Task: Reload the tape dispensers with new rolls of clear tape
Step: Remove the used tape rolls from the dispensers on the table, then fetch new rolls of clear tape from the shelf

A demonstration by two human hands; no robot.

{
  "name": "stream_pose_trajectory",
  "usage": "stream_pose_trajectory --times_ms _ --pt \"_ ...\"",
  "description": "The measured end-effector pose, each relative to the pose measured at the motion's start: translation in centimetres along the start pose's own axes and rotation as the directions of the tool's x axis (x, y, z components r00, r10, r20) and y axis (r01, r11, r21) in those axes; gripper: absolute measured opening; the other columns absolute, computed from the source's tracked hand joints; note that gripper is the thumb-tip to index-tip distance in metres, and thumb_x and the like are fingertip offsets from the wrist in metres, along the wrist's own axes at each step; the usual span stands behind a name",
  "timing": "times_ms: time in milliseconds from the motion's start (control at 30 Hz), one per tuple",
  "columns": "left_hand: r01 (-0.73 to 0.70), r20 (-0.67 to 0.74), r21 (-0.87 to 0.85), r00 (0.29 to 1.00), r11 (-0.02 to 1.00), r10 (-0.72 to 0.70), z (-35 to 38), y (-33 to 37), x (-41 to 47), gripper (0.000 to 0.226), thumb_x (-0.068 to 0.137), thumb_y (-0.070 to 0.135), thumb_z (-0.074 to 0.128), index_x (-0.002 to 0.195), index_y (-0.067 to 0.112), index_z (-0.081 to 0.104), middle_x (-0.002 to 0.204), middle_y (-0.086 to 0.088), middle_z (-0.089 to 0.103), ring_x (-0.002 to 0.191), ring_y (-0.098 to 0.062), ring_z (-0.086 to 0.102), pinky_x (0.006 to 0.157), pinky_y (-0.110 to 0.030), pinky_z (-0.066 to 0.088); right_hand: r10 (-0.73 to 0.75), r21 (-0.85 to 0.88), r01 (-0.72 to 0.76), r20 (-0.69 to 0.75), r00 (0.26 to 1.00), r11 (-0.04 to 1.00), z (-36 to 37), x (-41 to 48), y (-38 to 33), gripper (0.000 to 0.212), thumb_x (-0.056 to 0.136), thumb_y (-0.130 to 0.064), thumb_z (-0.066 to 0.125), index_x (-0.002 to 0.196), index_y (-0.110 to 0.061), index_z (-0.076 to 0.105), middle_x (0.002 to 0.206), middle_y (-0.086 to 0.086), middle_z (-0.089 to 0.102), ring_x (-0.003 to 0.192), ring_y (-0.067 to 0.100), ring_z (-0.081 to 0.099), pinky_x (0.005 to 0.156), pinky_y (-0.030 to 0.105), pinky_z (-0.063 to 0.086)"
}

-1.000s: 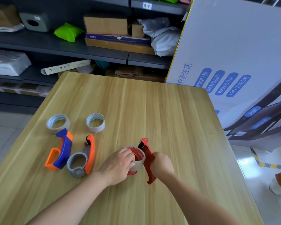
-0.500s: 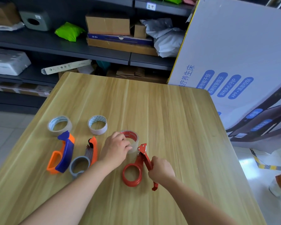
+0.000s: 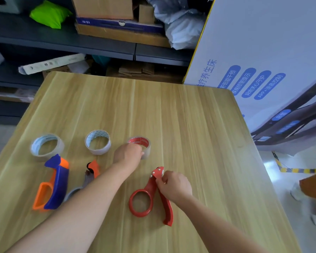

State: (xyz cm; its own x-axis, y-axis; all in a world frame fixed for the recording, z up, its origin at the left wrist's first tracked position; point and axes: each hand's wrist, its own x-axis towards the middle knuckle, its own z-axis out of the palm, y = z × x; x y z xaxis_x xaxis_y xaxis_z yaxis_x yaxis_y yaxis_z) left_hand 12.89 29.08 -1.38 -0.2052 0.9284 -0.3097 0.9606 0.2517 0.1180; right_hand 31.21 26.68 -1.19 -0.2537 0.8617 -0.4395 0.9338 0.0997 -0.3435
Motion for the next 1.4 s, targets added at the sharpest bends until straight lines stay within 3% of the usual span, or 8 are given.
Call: stream_pose_trajectory --times_ms 267,467,633,767,867,1000,1200,1400 --pt "-0.010 0.160 -0.024 0.987 1.000 0.014 1.1 0.3 3.1 0.029 0.100 0.023 0.045 0.118 0.006 0.059 0.118 -0.014 0.062 0.106 -0.033 0.061 0.077 -0.034 0.046 0.014 0.055 -0.015 0.015 1.000 0.998 0.1 1.2 0.3 0.046 0.093 -0.062 0.038 0.077 -0.023 0.057 0.080 0.000 0.069 0.079 0.026 0.065 0.062 0.029 0.047" --pt "-0.066 0.224 -0.120 0.970 0.991 0.091 1.3 -0.6 2.1 0.062 0.098 0.028 0.049 0.151 0.016 0.019 0.136 -0.010 0.052 0.118 -0.029 0.055 0.091 -0.041 0.049 0.022 0.036 -0.023 0.041 0.999 0.999 -0.2 1.5 -0.2 0.050 0.093 -0.061 0.037 0.081 -0.018 0.061 0.076 0.000 0.066 0.074 0.026 0.063 0.058 0.028 0.046" --pt "-0.059 0.214 -0.045 0.975 0.997 0.067 0.5 -1.9 -0.3 0.042 0.097 0.031 0.048 0.136 0.017 0.044 0.134 -0.006 0.052 0.120 -0.028 0.052 0.093 -0.043 0.048 0.047 -0.044 -0.043 0.083 0.995 0.998 -0.5 1.2 -0.9 0.052 0.096 -0.059 0.031 0.064 -0.019 0.042 0.064 -0.003 0.051 0.065 0.024 0.054 0.051 0.027 0.038" --pt "-0.023 0.140 -0.014 0.990 1.000 0.025 0.0 -2.5 -3.5 0.039 0.096 0.032 0.049 0.132 0.016 0.049 0.130 -0.006 0.054 0.118 -0.028 0.054 0.089 -0.039 0.048 0.014 -0.159 -0.001 0.082 0.997 0.987 -1.1 0.4 -1.6 0.031 0.096 -0.043 0.042 0.101 -0.015 0.055 0.096 0.003 0.064 0.083 0.025 0.059 0.060 0.028 0.040" --pt "0.042 0.101 -0.016 0.994 0.999 -0.040 -0.3 -3.1 -6.3 0.036 0.096 0.032 0.050 0.128 0.017 0.053 0.129 -0.007 0.055 0.118 -0.029 0.053 0.089 -0.039 0.047 -0.053 -0.178 0.056 0.021 0.998 0.982 -1.6 -0.8 -2.3 0.035 0.095 -0.037 0.045 0.121 -0.014 0.050 0.114 0.004 0.064 0.104 0.027 0.063 0.068 0.029 0.042" --pt "0.137 0.057 0.003 0.989 0.991 -0.136 -0.8 -4.2 -9.7 0.036 0.096 0.033 0.049 0.128 0.016 0.053 0.130 -0.007 0.053 0.121 -0.027 0.049 0.091 -0.038 0.045 -0.194 -0.246 0.178 -0.043 0.980 0.953 -1.6 -2.4 -3.6 0.034 0.095 -0.033 0.045 0.122 -0.016 0.051 0.121 0.005 0.057 0.112 0.025 0.056 0.074 0.032 0.045" --pt "0.238 -0.034 -0.020 0.971 0.971 -0.239 -1.1 -6.9 -14.3 0.027 0.094 0.034 0.052 0.115 0.017 0.056 0.120 -0.003 0.056 0.119 -0.025 0.050 0.089 -0.039 0.048 -0.366 -0.338 0.356 0.034 0.930 0.871 -1.4 -4.3 -6.6 0.037 0.094 -0.033 0.049 0.125 -0.013 0.050 0.127 0.008 0.053 0.120 0.026 0.050 0.089 0.037 0.046" --pt "0.330 -0.069 -0.076 0.940 0.941 -0.335 -1.8 -10.9 -17.7 0.033 0.093 0.035 0.053 0.120 0.017 0.056 0.125 -0.004 0.054 0.123 -0.025 0.047 0.091 -0.039 0.048 -0.505 -0.377 0.504 0.103 0.857 0.777 -0.3 -5.9 -11.3 0.043 0.094 -0.034 0.052 0.131 -0.013 0.047 0.128 0.008 0.054 0.119 0.027 0.051 0.083 0.034 0.043"
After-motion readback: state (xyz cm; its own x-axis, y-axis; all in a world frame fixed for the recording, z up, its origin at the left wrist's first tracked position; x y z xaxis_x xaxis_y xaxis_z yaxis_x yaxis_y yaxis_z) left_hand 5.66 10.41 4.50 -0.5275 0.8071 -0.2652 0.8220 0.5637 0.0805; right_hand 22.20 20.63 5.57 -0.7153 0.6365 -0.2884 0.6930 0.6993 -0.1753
